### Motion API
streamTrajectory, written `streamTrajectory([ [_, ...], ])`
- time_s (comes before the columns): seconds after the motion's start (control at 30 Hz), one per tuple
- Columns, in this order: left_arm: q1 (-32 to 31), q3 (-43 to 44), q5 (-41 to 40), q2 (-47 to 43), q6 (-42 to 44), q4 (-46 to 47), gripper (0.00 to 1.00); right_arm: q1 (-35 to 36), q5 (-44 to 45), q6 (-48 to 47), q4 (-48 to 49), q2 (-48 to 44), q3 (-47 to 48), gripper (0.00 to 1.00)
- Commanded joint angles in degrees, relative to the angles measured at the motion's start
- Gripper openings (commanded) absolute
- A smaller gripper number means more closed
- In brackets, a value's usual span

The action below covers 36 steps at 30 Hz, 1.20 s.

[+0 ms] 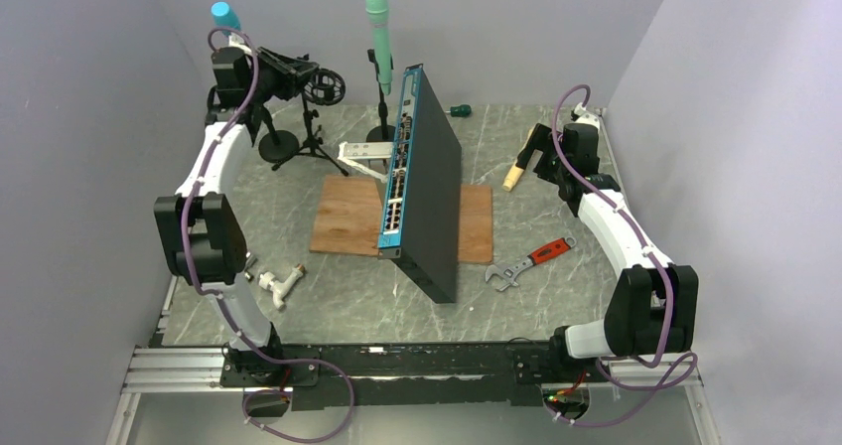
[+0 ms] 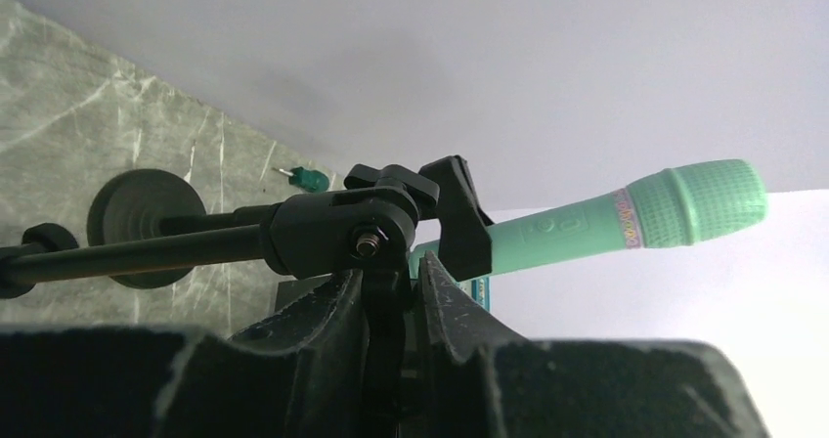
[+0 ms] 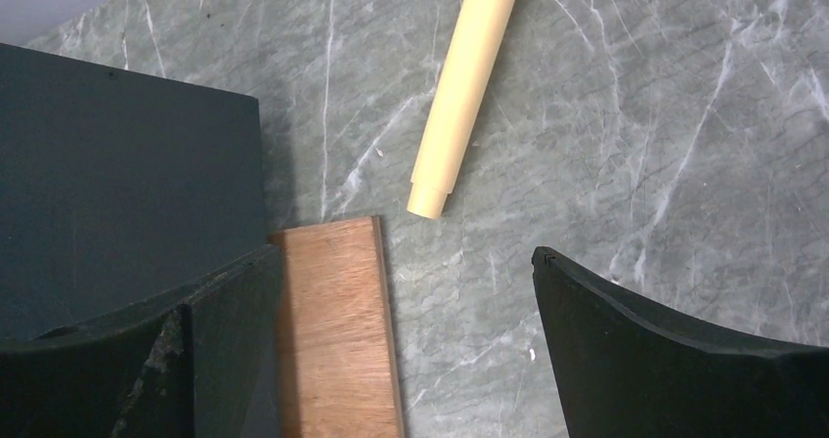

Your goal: Remove the microphone from the stand

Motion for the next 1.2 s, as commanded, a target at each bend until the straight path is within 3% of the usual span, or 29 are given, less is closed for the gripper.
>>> streamTrajectory([
  [0.0,2.1,6.7,4.7,-3.7,6.0,-3.8,0.16,-0.3,-1.0,0.2,1.7,-0.5,0.5,1.0],
  [0.2,4.6,0.3,10.1,-12.0,6.3,-2.6,0.13,-0.3,-1.3,-0.3,1.3,0.0,0.8,1.0],
  [0.4,5.5,-4.6,14.5,-24.7,15.8,-14.8,0.13,-0.3,-2.1,-2.6,0.2,-0.7,1.2,1.0],
  [0.57,5.3,-13.2,21.1,-35.7,19.2,-19.0,0.13,0.1,-3.8,-3.9,-1.1,-3.2,1.4,1.0],
  [0.73,5.3,-20.4,25.5,-45.6,23.5,-23.9,0.14,5.6,-0.7,-6.0,-2.1,-5.3,2.1,1.0],
  [0.93,4.5,-21.0,29.7,-48.3,26.8,-26.1,0.15,17.1,7.6,-9.8,-10.0,-4.3,8.4,1.0],
  [1.17,1.0,-29.7,34.6,-48.9,20.3,-15.8,0.16,18.8,7.0,-10.4,-16.8,-11.8,11.2,1.0],
])
